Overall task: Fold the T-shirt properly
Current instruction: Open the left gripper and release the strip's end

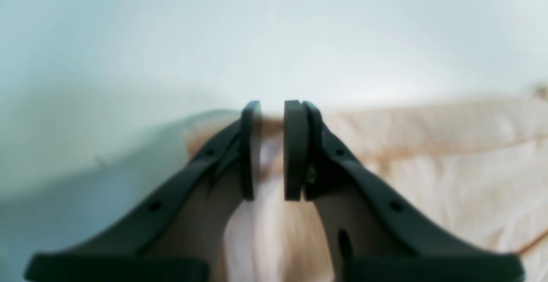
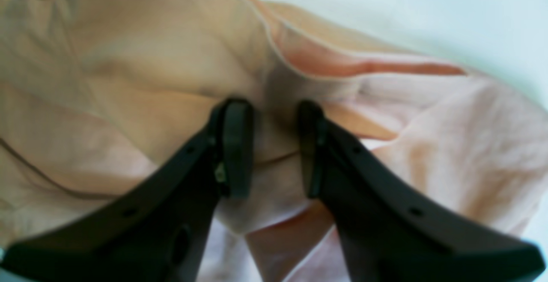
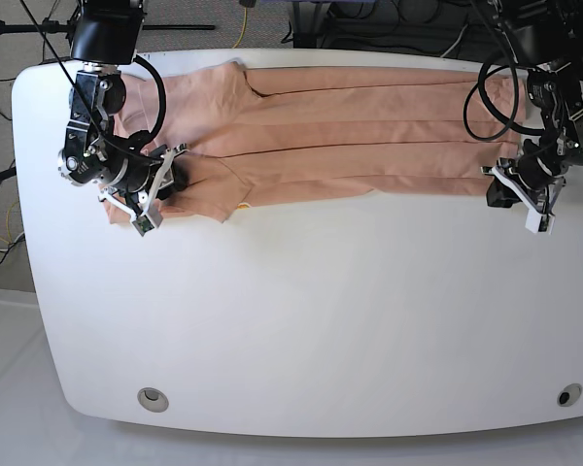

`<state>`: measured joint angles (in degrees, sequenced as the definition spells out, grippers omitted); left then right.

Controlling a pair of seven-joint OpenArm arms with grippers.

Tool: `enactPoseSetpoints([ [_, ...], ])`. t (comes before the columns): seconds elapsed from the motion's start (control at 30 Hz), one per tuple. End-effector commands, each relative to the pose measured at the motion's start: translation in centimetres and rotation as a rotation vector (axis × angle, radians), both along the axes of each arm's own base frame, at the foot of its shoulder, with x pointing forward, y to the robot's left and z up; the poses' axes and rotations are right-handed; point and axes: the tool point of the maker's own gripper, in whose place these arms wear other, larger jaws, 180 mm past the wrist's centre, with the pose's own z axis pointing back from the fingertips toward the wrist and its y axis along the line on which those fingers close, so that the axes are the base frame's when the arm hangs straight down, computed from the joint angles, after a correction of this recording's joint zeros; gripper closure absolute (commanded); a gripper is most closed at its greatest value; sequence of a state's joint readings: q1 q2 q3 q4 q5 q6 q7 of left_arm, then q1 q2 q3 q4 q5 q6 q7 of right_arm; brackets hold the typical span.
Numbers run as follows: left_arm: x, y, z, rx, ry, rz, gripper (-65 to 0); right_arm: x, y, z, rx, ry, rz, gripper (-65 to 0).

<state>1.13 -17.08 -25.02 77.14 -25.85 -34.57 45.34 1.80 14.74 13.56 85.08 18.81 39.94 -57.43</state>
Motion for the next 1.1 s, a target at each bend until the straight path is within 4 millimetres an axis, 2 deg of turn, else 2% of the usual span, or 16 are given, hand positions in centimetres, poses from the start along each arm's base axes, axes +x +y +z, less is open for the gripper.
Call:
enactPoseSetpoints([
  [0.0,1.3,0.5,1.9,0.007,-0.061,-0.007,-10.7,1.1,-0.9,0.8,-0.004,-0.033,-0.021,-18.1],
  [0.23,1.8,0.5,2.8,0.026,-0.070,-0.025,-20.1,1.8,-1.3,1.1,0.000,-0.039,-0.036,-18.3],
  [0.37,1.9,0.7,3.6,0.047,-0.084,-0.029,-22.4,1.7,-1.2,1.1,-0.001,-0.040,-0.033,-18.3],
  [0.43,1.8,0.9,3.9,0.061,-0.090,-0.032,-22.9,1.6,-1.1,1.0,-0.004,-0.036,-0.027,-18.4],
  [0.5,1.4,2.0,4.6,0.103,-0.093,-0.031,-28.6,1.3,-0.7,1.1,-0.016,-0.028,-0.008,-18.2],
  [0.63,1.0,2.3,5.0,0.123,-0.099,-0.035,-31.1,1.3,-0.7,1.2,-0.019,-0.030,-0.006,-18.2],
  [0.77,0.5,2.2,5.1,0.132,-0.097,-0.037,-31.1,1.4,-0.8,1.3,-0.022,-0.033,-0.006,-18.2],
  [0.9,-0.4,2.2,5.4,0.138,-0.093,-0.035,-25.9,1.4,-0.8,1.5,-0.026,-0.034,-0.005,-18.6],
  [1.07,-1.2,2.9,5.9,0.160,-0.095,-0.015,-26.3,1.3,-0.7,1.7,-0.031,-0.037,0.001,-18.6],
])
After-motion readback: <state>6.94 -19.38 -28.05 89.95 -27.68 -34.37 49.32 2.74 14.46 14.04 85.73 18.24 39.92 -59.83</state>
